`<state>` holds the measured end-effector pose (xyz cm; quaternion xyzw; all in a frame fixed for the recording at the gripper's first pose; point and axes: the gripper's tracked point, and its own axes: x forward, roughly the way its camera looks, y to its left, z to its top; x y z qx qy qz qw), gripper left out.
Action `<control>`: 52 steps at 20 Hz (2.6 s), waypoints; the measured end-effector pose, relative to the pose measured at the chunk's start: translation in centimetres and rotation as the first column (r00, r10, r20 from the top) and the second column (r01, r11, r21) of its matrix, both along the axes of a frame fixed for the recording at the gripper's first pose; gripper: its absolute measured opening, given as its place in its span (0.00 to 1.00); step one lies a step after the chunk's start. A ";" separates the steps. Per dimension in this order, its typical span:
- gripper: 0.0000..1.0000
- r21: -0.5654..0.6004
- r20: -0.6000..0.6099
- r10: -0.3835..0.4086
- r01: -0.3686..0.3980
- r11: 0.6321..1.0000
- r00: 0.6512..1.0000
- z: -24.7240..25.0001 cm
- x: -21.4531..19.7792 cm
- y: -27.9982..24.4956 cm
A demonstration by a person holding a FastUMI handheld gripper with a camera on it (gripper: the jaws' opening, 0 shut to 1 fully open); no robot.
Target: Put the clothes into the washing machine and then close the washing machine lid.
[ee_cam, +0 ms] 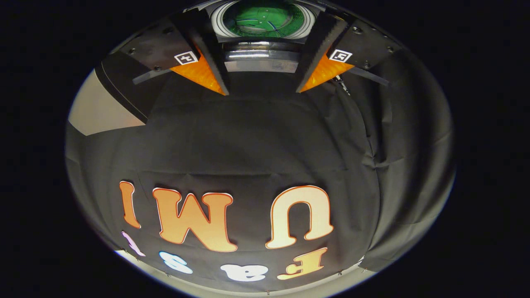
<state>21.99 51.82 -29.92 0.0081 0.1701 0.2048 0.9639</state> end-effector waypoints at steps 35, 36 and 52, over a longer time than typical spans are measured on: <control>0.99 -0.059 -0.194 -0.007 -0.005 0.998 0.981 -10.6 -8.8 -4.0; 0.99 -0.038 -0.193 0.011 -0.019 0.999 0.981 -9.6 -9.3 -3.9; 0.99 0.132 0.103 0.006 -0.019 0.991 0.995 15.6 -17.5 -22.7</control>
